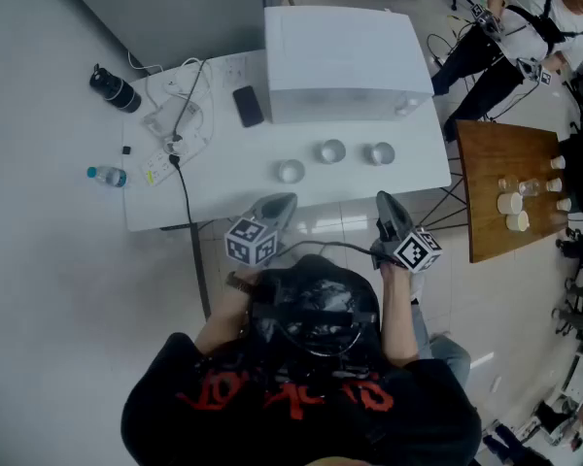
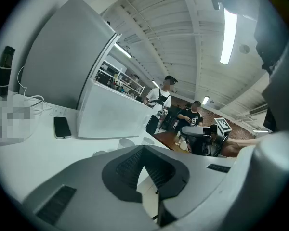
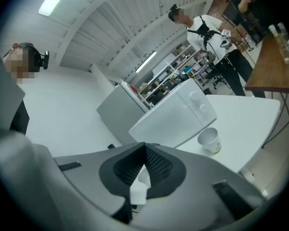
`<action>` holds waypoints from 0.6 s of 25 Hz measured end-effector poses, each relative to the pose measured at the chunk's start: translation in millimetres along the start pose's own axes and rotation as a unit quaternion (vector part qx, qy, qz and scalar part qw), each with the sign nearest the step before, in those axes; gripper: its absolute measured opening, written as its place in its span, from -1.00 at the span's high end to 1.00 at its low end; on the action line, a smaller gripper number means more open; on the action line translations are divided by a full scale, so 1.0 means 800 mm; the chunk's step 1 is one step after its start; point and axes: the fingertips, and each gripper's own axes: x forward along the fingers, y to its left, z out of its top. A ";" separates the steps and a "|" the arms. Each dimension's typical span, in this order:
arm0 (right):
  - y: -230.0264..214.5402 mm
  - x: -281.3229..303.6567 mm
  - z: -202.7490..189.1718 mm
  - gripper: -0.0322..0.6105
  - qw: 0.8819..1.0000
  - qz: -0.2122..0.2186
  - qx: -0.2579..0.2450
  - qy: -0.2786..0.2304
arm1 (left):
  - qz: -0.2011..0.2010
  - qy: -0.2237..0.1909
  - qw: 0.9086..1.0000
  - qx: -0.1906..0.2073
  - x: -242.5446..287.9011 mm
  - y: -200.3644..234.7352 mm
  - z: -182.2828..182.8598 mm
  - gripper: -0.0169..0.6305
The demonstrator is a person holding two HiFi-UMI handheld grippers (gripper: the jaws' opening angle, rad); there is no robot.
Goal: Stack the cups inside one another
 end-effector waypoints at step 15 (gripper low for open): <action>-0.023 0.015 0.010 0.88 0.997 -0.067 0.012 -0.023 | 0.011 -0.006 1.000 0.005 -0.024 0.038 0.005 0.94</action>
